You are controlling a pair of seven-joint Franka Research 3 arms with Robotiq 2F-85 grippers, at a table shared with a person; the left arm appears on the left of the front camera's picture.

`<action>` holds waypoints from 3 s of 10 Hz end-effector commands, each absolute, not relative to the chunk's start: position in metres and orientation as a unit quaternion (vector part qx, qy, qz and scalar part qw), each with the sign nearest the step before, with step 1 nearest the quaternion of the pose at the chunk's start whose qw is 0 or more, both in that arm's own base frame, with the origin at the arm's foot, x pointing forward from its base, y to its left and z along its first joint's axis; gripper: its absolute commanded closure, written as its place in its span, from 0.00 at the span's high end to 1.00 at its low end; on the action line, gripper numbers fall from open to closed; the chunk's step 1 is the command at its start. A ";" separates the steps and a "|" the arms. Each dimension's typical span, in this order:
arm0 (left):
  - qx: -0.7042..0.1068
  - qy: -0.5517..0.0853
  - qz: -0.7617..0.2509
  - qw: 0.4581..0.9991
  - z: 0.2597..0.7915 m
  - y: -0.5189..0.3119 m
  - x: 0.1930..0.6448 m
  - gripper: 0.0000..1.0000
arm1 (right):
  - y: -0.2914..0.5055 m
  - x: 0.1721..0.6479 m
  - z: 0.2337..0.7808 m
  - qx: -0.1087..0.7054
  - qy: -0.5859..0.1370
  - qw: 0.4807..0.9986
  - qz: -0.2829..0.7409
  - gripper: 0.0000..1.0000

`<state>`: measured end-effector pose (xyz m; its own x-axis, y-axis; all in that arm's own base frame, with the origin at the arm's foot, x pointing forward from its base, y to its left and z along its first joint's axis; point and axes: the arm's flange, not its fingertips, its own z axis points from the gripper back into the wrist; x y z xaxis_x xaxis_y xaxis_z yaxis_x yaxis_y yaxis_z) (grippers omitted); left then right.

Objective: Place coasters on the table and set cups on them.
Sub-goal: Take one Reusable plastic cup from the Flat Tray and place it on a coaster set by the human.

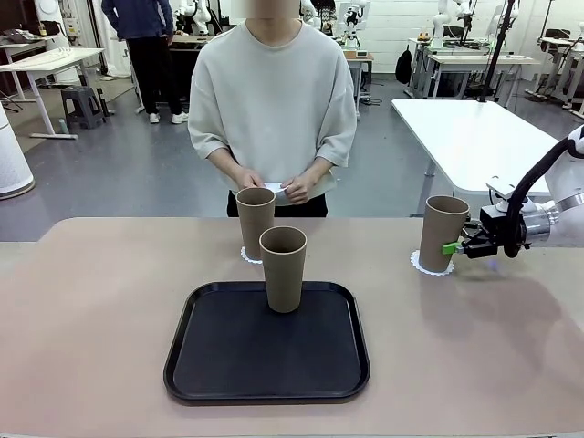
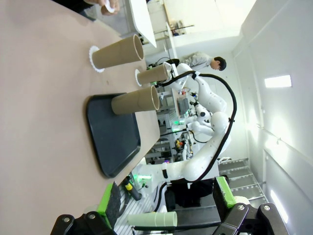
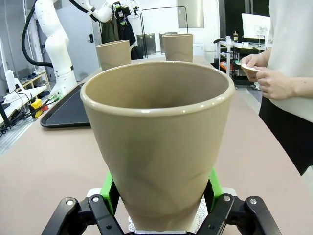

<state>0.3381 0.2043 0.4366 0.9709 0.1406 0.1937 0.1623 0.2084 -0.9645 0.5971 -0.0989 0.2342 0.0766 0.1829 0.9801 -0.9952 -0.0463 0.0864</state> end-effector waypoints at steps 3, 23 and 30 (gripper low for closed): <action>-0.625 -0.127 -0.004 0.770 0.437 0.204 0.337 1.00 | -0.100 0.606 0.232 0.494 -0.396 0.554 0.540 1.00; -0.625 -0.127 -0.004 0.770 0.437 0.204 0.337 1.00 | -0.191 0.530 0.369 0.233 -0.309 0.742 0.547 1.00; -0.625 -0.127 -0.004 0.770 0.437 0.204 0.337 1.00 | -0.061 0.416 0.474 0.110 -0.147 0.860 0.476 1.00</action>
<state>0.3386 0.2037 0.4366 0.9712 0.1388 0.1936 0.1623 0.2091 -0.9643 0.4226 -0.0770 0.4733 0.4740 0.7989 0.3702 -0.8713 0.4862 0.0665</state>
